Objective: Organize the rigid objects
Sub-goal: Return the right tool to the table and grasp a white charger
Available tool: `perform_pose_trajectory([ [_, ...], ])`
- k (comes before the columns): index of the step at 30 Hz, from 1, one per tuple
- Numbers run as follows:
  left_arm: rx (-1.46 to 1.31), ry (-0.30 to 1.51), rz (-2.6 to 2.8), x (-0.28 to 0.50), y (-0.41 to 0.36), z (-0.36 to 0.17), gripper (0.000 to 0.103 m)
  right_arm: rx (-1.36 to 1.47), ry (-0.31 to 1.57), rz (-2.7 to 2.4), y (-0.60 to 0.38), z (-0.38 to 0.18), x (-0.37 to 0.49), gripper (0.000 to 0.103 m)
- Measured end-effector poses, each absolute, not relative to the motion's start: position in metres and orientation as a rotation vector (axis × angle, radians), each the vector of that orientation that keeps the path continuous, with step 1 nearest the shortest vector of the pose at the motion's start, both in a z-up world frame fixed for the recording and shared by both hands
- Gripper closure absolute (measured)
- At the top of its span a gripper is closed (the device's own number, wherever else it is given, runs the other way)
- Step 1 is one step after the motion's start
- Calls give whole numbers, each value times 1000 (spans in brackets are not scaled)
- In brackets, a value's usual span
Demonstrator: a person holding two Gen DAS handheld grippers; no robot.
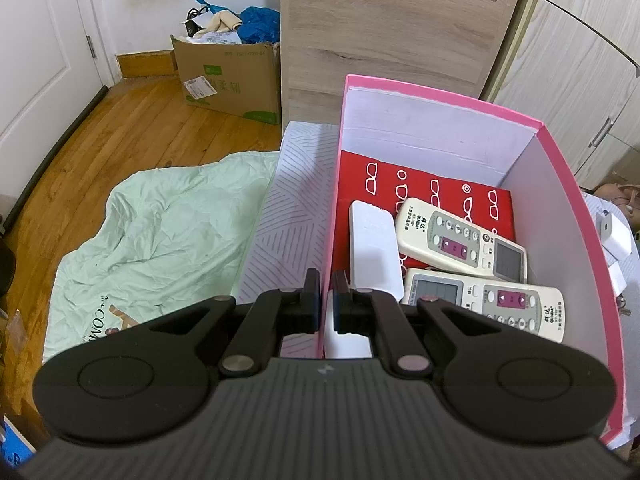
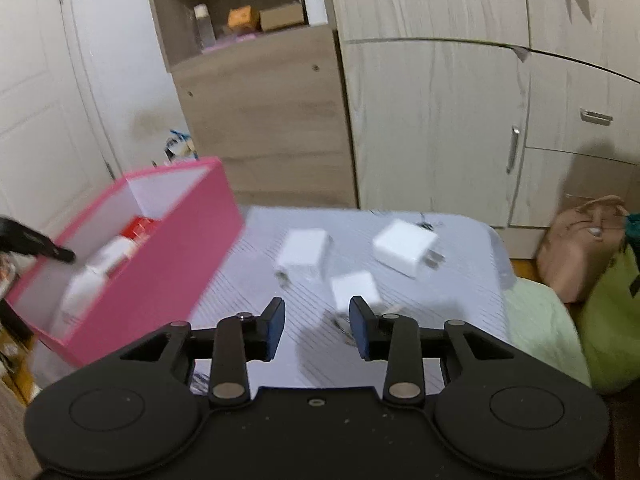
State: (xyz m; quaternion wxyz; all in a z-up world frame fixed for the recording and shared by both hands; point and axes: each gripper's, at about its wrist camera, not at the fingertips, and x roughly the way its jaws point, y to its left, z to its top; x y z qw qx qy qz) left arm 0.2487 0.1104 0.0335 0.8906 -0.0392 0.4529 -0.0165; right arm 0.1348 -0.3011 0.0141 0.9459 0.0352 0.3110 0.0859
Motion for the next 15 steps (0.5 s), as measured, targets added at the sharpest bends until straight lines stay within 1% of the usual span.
perform_pose_trajectory([
  [3,-79,941,-34,249,111,34,98,11,652,195,-298,3,144,53],
  [4,-79,941,-34,249,111,34,98,-21,656,199,-296,0,148,47],
  [5,-82,941,-34,249,110,33,98,-53,661,201,-294,-3,154,45],
  [12,-95,946,-45,253,114,35,98,-182,736,158,-286,-27,200,45],
  [15,-115,955,-52,257,117,35,98,-192,750,149,-287,-33,214,45],
])
